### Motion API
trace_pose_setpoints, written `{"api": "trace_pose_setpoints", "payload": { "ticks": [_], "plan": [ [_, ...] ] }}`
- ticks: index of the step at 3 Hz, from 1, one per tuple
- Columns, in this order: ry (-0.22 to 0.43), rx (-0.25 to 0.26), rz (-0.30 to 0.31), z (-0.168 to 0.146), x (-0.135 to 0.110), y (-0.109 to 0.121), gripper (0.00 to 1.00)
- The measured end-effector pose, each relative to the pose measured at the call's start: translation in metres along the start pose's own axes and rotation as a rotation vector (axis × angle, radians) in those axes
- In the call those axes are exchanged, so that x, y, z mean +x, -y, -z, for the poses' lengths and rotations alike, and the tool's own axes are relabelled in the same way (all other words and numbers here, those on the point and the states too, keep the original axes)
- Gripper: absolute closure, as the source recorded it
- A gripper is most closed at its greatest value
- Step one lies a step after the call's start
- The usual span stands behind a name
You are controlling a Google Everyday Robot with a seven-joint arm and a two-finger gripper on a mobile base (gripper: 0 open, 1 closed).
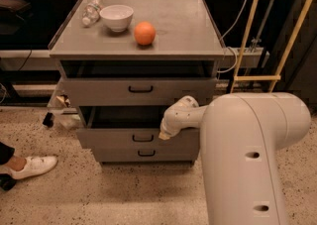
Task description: Open middle drawer
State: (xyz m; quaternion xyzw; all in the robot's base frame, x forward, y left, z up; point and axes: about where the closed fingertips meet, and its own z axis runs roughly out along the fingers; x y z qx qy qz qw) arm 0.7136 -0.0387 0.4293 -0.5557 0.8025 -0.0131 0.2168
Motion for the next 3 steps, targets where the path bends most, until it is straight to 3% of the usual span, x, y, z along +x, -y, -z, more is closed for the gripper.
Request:
{"api": "trace_pose_setpoints", "payload": {
  "ticks": [3],
  "plan": [
    [-0.009, -0.002, -0.017, 0.0118, 0.0111, -0.0214, 1.00]
  ]
}}
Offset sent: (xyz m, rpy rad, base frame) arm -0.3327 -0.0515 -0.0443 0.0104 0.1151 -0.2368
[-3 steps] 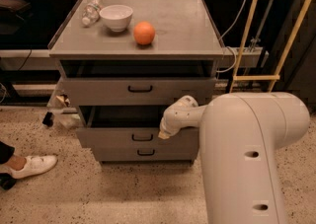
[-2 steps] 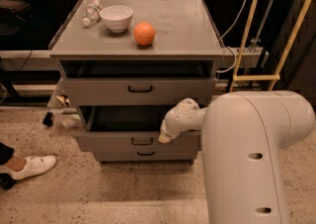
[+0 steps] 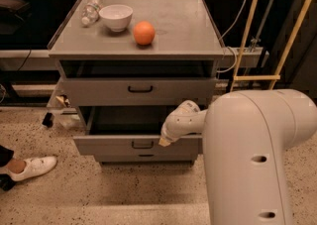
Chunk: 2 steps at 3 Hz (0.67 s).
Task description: Open middle drawer
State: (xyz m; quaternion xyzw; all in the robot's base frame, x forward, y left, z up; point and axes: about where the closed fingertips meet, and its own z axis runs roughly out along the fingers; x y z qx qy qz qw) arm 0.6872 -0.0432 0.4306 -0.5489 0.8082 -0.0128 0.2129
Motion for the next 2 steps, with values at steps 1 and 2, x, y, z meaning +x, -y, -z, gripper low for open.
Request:
{"api": "trace_pose_setpoints", "payload": {
  "ticks": [1, 2],
  "plan": [
    [0.000, 0.000, 0.000, 0.0000, 0.0000, 0.0000, 1.00],
    [0.001, 0.008, 0.004, 0.0018, 0.0055, -0.0061, 1.00]
  ]
}}
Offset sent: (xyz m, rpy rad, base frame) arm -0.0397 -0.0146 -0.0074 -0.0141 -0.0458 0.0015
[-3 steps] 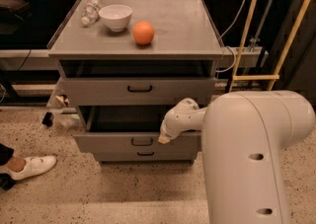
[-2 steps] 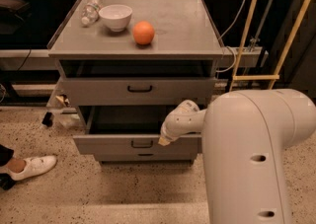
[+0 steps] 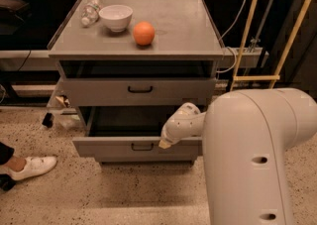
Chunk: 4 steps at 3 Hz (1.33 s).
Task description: Open middle drawer
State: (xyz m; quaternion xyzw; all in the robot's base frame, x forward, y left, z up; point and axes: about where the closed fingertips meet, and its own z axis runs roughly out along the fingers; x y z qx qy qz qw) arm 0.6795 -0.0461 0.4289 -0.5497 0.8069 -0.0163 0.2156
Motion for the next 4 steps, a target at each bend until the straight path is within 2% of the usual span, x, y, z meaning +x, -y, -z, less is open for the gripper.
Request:
{"api": "trace_pose_setpoints", "payload": {
  "ticks": [3, 4],
  "plan": [
    [-0.001, 0.029, 0.000, 0.009, 0.001, 0.006, 1.00],
    [0.002, 0.034, -0.013, 0.011, 0.005, 0.000, 1.00]
  ]
}}
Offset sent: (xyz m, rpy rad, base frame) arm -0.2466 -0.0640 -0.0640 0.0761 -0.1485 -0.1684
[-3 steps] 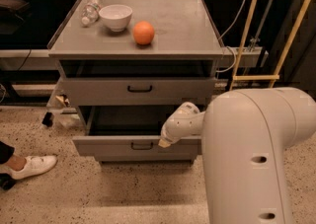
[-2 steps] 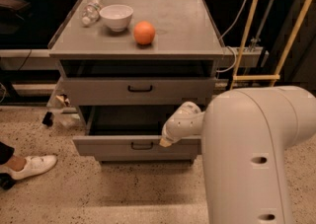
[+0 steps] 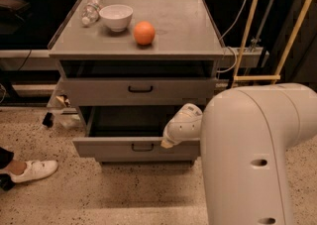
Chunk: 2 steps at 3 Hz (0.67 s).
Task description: Open middle drawer
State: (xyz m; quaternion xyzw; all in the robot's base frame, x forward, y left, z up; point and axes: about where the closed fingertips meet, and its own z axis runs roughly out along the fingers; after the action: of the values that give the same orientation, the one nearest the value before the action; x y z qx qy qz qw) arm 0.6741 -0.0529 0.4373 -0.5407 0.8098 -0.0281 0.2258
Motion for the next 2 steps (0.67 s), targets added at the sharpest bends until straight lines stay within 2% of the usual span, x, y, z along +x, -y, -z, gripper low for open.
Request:
{"api": "trace_pose_setpoints", "payload": {
  "ticks": [2],
  "plan": [
    [0.003, -0.008, 0.002, 0.0024, 0.0023, -0.0068, 1.00]
  ]
}}
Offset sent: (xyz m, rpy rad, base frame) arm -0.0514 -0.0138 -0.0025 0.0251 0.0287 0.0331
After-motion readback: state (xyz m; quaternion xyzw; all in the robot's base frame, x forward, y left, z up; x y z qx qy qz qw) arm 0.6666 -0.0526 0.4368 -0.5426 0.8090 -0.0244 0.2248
